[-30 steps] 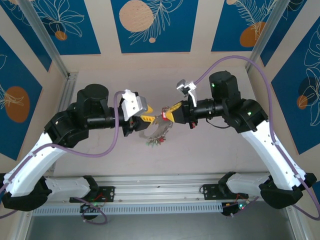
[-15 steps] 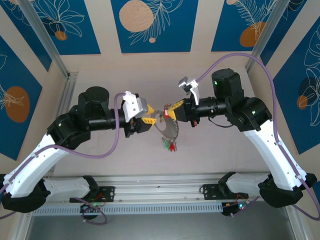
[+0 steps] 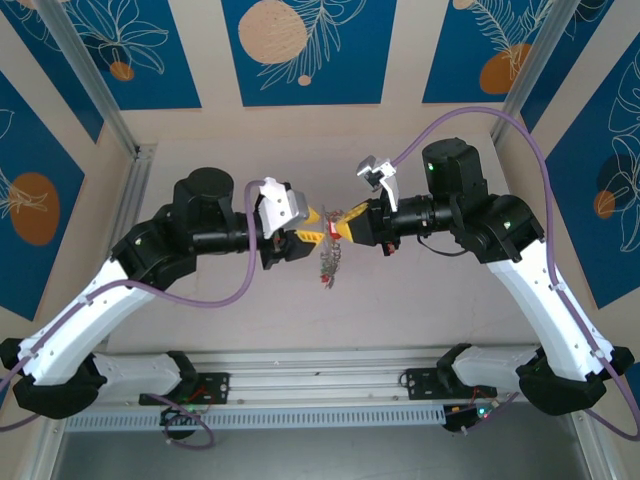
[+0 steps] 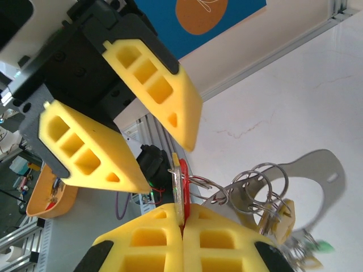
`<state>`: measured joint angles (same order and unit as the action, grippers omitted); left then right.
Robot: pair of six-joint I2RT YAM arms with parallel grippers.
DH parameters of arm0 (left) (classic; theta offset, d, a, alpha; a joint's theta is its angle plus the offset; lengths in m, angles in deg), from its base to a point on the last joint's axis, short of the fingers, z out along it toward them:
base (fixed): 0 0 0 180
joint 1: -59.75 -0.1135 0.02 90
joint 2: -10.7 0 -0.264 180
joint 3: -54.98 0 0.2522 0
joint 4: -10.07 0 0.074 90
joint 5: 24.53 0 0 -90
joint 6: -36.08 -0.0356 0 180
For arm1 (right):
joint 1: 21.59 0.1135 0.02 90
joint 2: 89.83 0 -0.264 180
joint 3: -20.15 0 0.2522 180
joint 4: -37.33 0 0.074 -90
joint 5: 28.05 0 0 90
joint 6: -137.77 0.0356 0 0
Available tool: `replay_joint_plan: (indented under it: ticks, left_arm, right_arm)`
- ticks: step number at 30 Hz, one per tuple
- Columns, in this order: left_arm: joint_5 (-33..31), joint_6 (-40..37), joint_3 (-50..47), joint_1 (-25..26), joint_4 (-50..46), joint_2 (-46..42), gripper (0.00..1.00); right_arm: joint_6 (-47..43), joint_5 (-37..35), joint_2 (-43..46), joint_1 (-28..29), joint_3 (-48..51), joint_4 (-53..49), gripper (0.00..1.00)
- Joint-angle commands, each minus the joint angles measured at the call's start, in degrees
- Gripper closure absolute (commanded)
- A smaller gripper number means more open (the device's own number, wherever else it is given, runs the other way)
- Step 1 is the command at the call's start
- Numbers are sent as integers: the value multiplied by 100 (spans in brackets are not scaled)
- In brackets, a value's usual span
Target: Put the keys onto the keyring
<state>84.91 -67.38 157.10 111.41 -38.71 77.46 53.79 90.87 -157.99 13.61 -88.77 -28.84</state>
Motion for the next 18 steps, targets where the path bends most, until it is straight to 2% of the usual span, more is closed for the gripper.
replay_joint_plan:
  ticks: [1, 13, 18]
  left_arm:
    - [64, 30, 15, 2, 237, 60, 64]
    - [-46, -11, -9, 2, 390, 196, 66]
    - [-148, -78, -23, 4, 375, 212, 71]
  right_arm:
    - [-4, 194, -3, 39, -260, 48, 100]
    - [20, 169, -22, 158, -293, 63, 100]
    - [9, 183, -20, 180, -336, 51, 100]
